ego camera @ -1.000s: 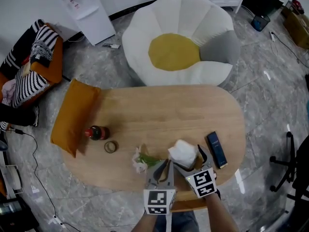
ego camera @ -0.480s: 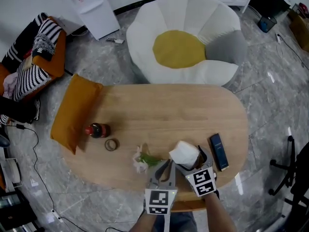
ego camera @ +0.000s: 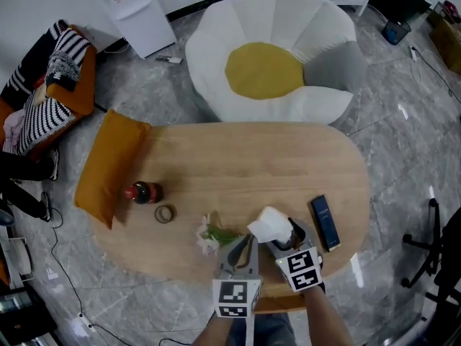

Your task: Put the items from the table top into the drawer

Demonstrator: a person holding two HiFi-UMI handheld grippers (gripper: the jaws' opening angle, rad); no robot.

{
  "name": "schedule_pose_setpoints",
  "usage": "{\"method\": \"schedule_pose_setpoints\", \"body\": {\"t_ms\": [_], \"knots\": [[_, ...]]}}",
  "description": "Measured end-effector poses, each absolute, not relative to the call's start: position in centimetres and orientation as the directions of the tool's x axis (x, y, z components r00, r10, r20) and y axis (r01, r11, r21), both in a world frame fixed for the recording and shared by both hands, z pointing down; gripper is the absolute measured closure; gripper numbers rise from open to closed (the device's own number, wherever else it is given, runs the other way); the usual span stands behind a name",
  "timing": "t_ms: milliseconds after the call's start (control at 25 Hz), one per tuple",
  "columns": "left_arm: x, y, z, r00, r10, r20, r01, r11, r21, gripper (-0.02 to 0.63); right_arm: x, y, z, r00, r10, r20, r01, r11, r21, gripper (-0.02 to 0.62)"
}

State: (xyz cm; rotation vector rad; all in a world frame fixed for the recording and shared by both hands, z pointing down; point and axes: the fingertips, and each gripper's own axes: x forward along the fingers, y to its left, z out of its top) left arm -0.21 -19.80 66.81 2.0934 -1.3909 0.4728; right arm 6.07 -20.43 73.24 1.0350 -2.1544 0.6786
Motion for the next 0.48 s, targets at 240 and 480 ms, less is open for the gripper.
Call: {"method": "schedule_pose_setpoints", "body": {"t_ms": [240,480], "knots": [[-0.8,-19.2,66.3,0.391,-0.717,0.577,-0.920,-0.293,0.258,0.578,6.0,-20.3,72.2,-0.483,-0.512,0.710,-0.826,0.537,-0.174,0.300],[-1.1,-18.8,64.4,0.400,-0.728,0.557,-0.916,-0.318,0.244,0.578,5.8,-19.8,70.1,-0.481,-0.548,0.684,-0.841,0.509,-0.184,0.310]]}}
